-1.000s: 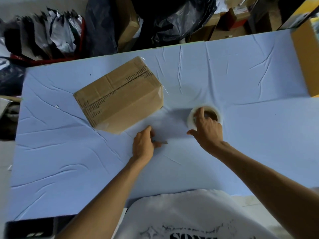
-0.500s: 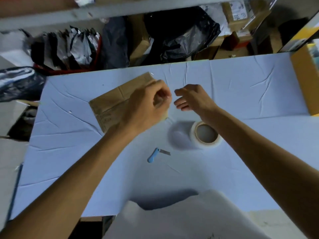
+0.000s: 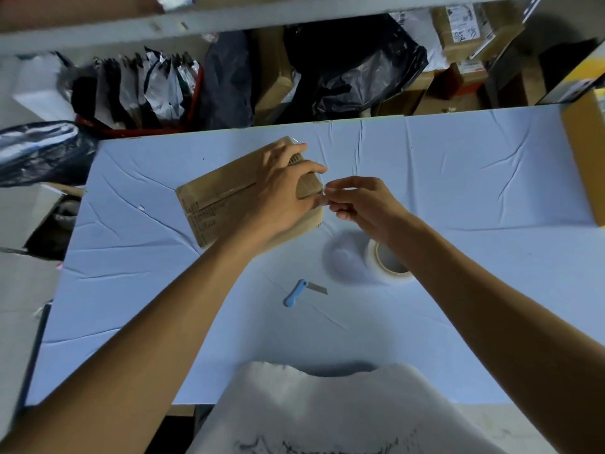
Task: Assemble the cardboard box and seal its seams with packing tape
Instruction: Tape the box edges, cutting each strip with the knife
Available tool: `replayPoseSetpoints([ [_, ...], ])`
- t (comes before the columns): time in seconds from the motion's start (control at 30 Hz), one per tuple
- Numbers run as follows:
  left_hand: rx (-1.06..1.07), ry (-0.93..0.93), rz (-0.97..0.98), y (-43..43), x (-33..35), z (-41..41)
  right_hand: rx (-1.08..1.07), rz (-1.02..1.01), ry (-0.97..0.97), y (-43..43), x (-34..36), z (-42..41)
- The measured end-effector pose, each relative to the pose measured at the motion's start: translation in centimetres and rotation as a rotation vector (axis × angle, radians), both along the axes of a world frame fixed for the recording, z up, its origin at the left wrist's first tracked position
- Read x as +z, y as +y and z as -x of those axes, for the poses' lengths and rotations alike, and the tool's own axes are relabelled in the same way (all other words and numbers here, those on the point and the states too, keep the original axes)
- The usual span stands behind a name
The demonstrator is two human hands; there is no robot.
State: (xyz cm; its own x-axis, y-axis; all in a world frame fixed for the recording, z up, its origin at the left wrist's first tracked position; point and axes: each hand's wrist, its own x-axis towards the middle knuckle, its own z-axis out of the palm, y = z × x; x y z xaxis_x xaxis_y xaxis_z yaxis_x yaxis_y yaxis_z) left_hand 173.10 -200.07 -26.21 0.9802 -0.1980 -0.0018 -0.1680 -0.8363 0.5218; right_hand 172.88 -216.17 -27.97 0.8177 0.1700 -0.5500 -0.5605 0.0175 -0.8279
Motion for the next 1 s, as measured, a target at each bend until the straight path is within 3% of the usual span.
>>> replayPoseSetpoints([
  [0.13, -0.008, 0.043, 0.026, 0.1, 0.3, 0.1, -0.072, -0.093, 0.078, 0.3, -0.5, 0.2],
  [0.3, 0.002, 0.101, 0.094, 0.3, 0.9, 0.1, -0.200, -0.419, 0.331, 0.8, -0.5, 0.4],
  [0.43, -0.023, 0.115, 0.098, 0.6, 0.9, 0.1, -0.234, -0.433, 0.367, 1.1, -1.0, 0.6],
  [0.7, -0.024, 0.032, 0.045, 0.2, 0.1, 0.1, -0.354, -0.206, -0.018, 1.1, -2.0, 1.5],
  [0.9, -0.017, 0.010, 0.049, -0.3, -0.2, 0.2, -0.297, -0.174, -0.019, 1.8, -2.8, 2.0],
  [1.0, -0.021, 0.006, 0.043, -0.3, -0.1, 0.4, -0.192, 0.103, -0.014, 1.1, -2.8, 1.6],
])
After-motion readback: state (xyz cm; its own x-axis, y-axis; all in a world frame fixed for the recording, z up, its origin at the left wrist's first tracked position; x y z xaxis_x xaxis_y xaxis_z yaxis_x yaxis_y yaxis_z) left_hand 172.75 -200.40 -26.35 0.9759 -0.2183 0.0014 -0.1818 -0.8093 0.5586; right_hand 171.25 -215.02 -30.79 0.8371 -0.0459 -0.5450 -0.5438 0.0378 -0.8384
